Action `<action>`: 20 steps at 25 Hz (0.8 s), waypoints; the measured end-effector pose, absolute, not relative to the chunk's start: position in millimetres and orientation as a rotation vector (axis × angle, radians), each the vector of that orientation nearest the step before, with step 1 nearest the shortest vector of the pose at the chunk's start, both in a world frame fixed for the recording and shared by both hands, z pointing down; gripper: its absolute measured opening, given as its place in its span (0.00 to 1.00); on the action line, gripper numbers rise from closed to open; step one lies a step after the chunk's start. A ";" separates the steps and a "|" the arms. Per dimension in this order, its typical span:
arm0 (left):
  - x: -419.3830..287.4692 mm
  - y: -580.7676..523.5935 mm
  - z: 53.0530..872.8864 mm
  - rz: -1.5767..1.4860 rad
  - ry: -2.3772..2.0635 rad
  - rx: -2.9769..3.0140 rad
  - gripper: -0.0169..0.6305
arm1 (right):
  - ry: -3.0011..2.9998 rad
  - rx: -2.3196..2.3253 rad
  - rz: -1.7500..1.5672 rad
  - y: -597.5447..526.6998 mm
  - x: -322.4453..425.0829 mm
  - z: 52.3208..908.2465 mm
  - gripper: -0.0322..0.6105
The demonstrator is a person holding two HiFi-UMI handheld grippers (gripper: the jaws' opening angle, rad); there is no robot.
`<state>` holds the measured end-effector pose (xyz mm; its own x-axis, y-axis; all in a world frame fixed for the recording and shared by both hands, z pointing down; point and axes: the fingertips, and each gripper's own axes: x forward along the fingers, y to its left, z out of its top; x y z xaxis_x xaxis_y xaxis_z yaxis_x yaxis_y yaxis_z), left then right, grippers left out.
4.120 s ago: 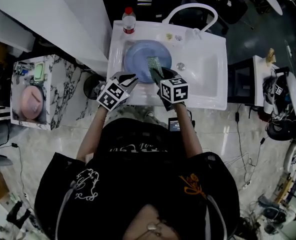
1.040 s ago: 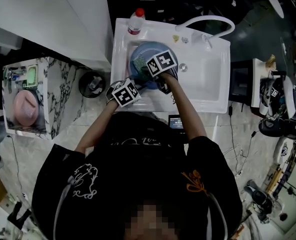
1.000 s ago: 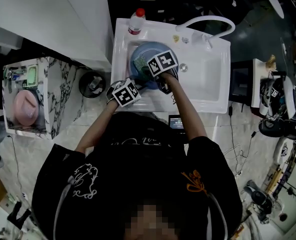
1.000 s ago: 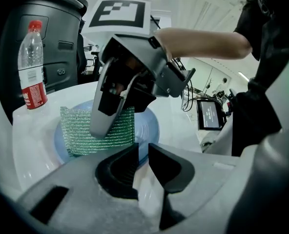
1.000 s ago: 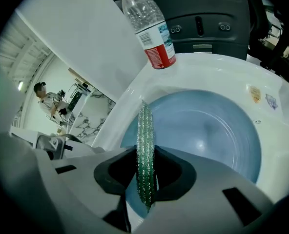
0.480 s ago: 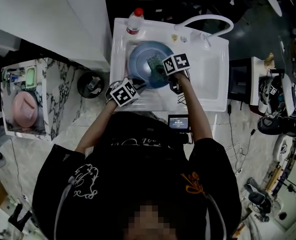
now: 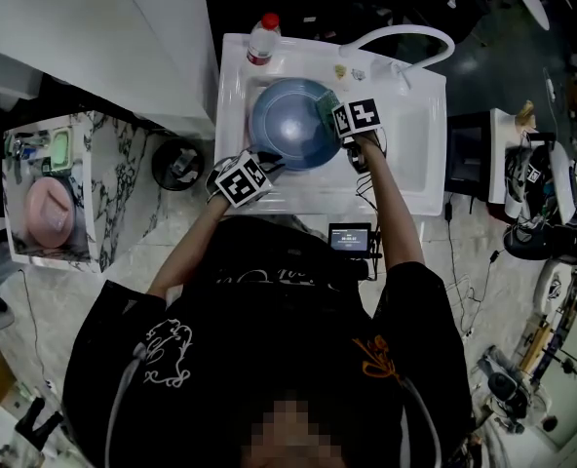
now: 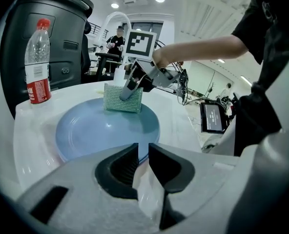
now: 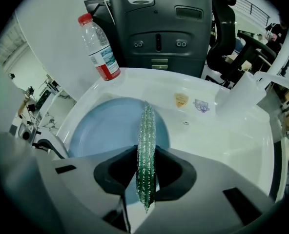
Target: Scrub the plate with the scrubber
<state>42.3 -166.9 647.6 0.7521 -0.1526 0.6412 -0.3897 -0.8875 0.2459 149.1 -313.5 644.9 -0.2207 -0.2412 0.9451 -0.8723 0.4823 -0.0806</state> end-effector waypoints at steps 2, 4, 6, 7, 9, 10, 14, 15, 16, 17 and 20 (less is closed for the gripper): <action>42.1 -167.3 647.0 0.900 -0.422 2.583 0.11 | -1.736 0.991 0.776 -320.3 153.4 644.1 0.19; 41.9 -167.6 647.3 0.895 -0.433 2.579 0.12 | -1.752 1.020 0.778 -323.8 155.2 643.3 0.19; 42.9 -166.8 647.5 0.893 -0.441 2.571 0.12 | -1.765 1.052 0.792 -322.9 156.9 639.7 0.19; 42.6 -166.7 645.4 0.893 -0.445 2.565 0.12 | -1.773 1.067 0.796 -321.6 156.8 636.5 0.19; 36.6 -169.9 637.5 0.872 -0.470 2.542 0.12 | -1.808 1.081 0.811 -316.9 150.2 629.8 0.19; 30.4 -174.3 632.1 0.837 -0.501 2.527 0.12 | -1.836 1.083 0.834 -313.9 143.2 626.5 0.19; -4.0 -202.8 605.8 0.660 -0.692 2.484 0.12 | -1.952 1.090 0.983 -299.4 106.5 618.1 0.19; -13.2 -209.0 600.9 0.639 -0.736 2.479 0.12 | -1.965 1.091 1.007 -296.7 97.5 618.8 0.19; -22.4 -214.1 597.4 0.629 -0.776 2.474 0.12 | -1.973 1.090 1.023 -295.0 88.5 620.6 0.19; -31.3 -218.0 595.4 0.626 -0.813 2.466 0.12 | -1.979 1.090 1.035 -294.5 79.4 622.9 0.19; -52.3 -222.9 596.2 0.626 -0.894 2.433 0.12 | -1.998 1.099 1.104 -296.4 54.0 626.6 0.19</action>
